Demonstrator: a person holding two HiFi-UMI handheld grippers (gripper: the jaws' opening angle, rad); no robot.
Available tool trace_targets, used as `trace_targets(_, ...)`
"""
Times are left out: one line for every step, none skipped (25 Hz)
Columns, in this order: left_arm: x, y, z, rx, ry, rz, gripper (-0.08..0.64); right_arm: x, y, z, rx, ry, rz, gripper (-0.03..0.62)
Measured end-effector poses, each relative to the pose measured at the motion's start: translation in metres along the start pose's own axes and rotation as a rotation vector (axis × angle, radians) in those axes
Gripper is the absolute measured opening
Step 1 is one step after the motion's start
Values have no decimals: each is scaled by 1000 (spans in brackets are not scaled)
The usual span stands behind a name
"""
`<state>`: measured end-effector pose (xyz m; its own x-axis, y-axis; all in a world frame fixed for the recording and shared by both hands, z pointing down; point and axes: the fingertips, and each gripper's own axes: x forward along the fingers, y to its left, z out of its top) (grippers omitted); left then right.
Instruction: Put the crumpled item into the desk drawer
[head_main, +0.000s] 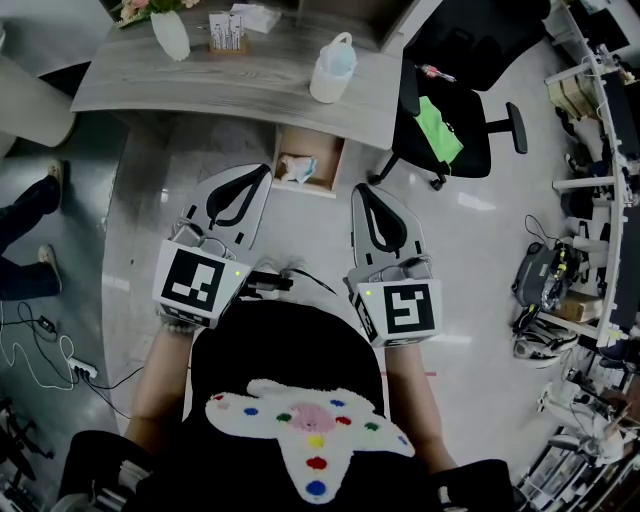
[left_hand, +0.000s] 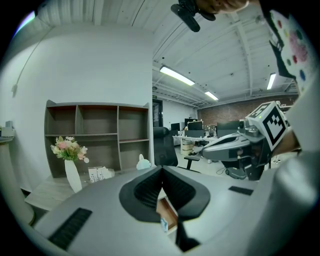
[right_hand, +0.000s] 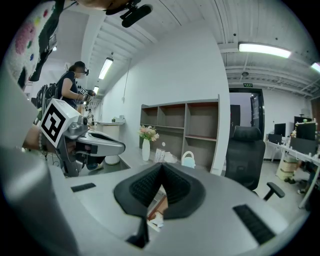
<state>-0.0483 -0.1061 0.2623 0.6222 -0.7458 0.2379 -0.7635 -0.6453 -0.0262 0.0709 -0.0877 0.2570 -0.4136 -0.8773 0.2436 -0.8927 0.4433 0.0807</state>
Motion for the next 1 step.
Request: trace_targets(0, 0, 0, -1, -1, 1, 12, 0, 0, -1, 0, 0, 0, 5)
